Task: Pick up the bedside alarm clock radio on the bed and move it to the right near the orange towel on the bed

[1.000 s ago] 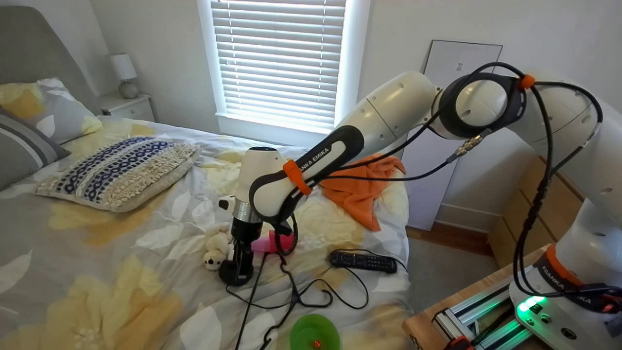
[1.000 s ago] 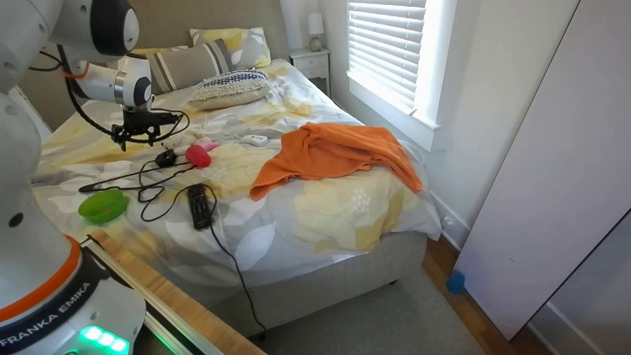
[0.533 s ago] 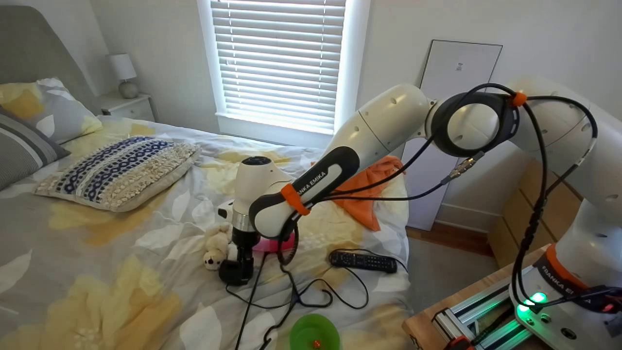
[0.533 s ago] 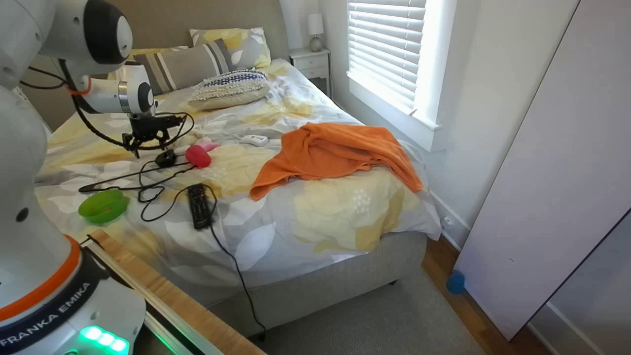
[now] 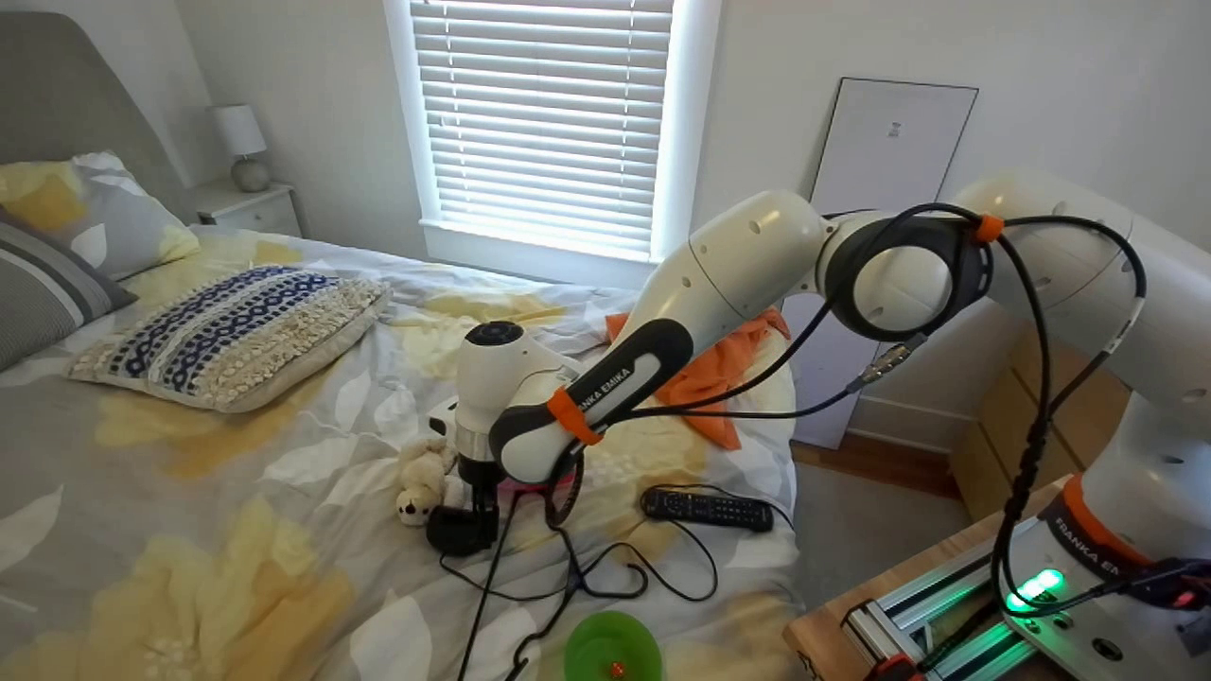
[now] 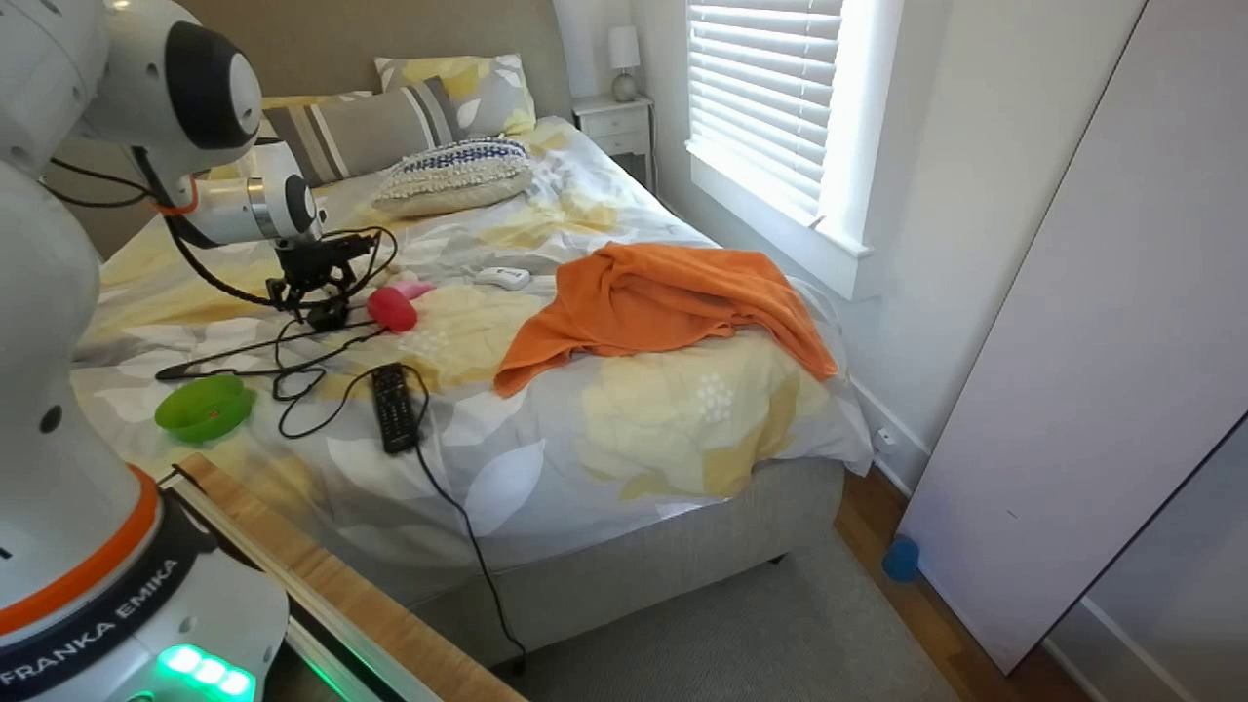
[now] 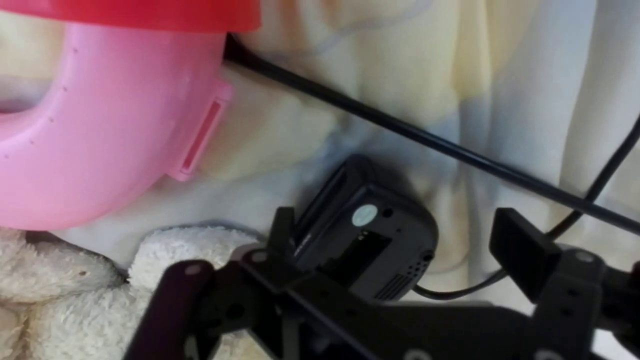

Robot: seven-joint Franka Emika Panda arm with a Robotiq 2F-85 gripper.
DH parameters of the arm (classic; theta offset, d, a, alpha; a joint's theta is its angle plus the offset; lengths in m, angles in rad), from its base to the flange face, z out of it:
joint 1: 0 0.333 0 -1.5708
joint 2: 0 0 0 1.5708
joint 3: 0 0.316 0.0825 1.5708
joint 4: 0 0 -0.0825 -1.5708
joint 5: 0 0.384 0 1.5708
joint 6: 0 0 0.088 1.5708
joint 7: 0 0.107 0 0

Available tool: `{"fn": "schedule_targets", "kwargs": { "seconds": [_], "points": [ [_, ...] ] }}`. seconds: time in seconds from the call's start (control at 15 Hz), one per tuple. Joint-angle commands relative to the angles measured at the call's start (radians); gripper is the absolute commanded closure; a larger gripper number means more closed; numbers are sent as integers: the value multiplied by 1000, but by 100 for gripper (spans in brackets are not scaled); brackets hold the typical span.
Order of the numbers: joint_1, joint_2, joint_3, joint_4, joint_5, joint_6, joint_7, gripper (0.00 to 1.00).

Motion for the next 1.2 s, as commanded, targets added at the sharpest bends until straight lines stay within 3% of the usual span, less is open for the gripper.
{"fn": "schedule_targets", "kwargs": {
  "seconds": [0.0, 0.4, 0.67, 0.87, 1.13],
  "points": [
    [19, 71, 0, 99, -16, -49, 9, 0],
    [28, 151, 10, 205, -10, -65, -24, 0],
    [37, 193, 8, 269, -7, -88, -44, 25],
    [45, 202, 3, 301, -6, -119, -50, 54],
    [52, 191, 3, 337, 4, -174, -46, 56]
  ]
}}
